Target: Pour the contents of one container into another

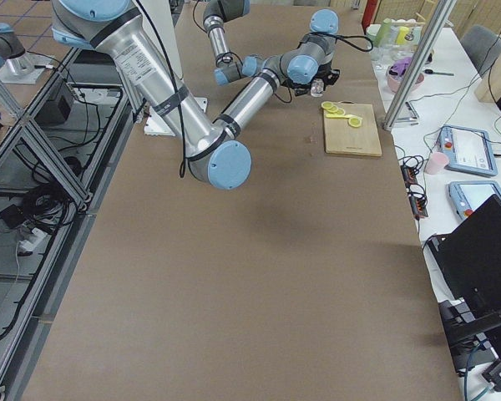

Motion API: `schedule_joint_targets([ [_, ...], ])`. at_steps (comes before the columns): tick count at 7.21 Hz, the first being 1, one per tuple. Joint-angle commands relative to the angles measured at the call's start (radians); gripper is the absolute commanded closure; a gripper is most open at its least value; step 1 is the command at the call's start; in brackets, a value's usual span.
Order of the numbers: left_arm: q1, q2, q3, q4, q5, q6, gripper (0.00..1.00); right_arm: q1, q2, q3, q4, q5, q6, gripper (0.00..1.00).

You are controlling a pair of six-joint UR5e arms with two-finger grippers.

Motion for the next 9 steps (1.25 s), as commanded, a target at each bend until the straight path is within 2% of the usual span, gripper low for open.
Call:
schedule_joint_targets([
  [1,0.006,-0.051,0.032,0.035,0.001,0.000,1.00,-0.001,0.008,0.016,-0.086,0.002,-0.038,1.00],
  [2,0.014,-0.058,0.034,0.041,0.004,0.001,1.00,-0.001,0.009,0.029,-0.123,0.002,-0.078,1.00],
  [4,0.023,-0.091,0.034,0.096,0.009,0.000,1.00,0.000,0.037,0.049,-0.277,0.002,-0.204,1.00],
  [6,0.034,-0.117,0.057,0.102,0.010,-0.002,1.00,0.005,0.049,0.049,-0.328,-0.001,-0.225,1.00],
  [9,0.040,-0.119,0.059,0.104,0.012,-0.005,1.00,0.014,0.117,0.052,-0.478,-0.012,-0.248,1.00],
])
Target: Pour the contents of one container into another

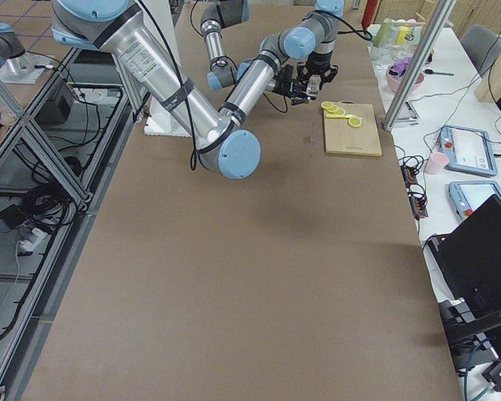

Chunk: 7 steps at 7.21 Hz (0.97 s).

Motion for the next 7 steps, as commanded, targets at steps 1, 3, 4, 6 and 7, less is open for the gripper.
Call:
schedule_joint_targets([
  [1,0.004,0.001,0.001,0.001,0.001,-0.003,1.00,0.002,0.036,-0.002,-0.091,-0.004,-0.027,1.00],
  [3,0.013,0.001,0.001,0.000,0.015,-0.007,1.00,-0.003,0.045,-0.007,-0.123,-0.012,-0.036,1.00],
  [4,0.016,0.001,0.001,0.000,0.017,-0.007,1.00,-0.006,0.066,-0.027,-0.146,-0.027,-0.036,1.00],
  [6,0.018,0.001,0.001,0.000,0.017,-0.007,1.00,-0.017,0.073,-0.035,-0.180,-0.049,-0.036,1.00],
  [7,0.018,0.001,-0.001,0.000,0.017,-0.007,1.00,-0.023,0.086,-0.045,-0.209,-0.066,-0.036,1.00],
])
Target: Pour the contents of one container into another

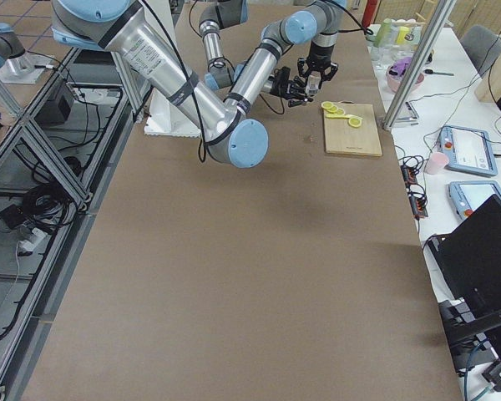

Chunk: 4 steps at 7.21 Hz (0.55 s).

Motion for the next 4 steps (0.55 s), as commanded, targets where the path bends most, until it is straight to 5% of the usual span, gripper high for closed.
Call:
schedule_joint_targets([
  [1,0.004,0.000,0.000,0.000,0.015,0.000,1.00,-0.014,0.037,-0.031,-0.056,-0.032,-0.003,1.00],
  [4,0.004,-0.002,0.000,0.000,0.019,0.000,1.00,-0.034,0.062,-0.042,-0.122,-0.064,-0.043,1.00],
])
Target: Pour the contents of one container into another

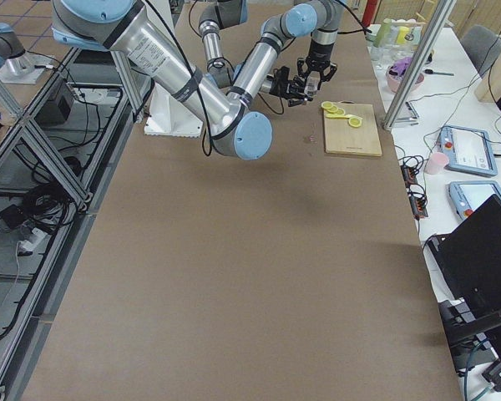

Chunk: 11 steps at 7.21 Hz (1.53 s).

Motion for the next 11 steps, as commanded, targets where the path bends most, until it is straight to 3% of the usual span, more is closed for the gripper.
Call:
schedule_joint_targets([
  [1,0.000,-0.001,0.000,0.000,0.002,0.000,1.00,-0.024,0.030,-0.012,-0.070,-0.052,-0.030,1.00],
  [11,0.002,0.001,-0.001,-0.002,0.001,0.000,1.00,-0.078,0.116,-0.085,-0.189,-0.158,-0.151,1.00],
])
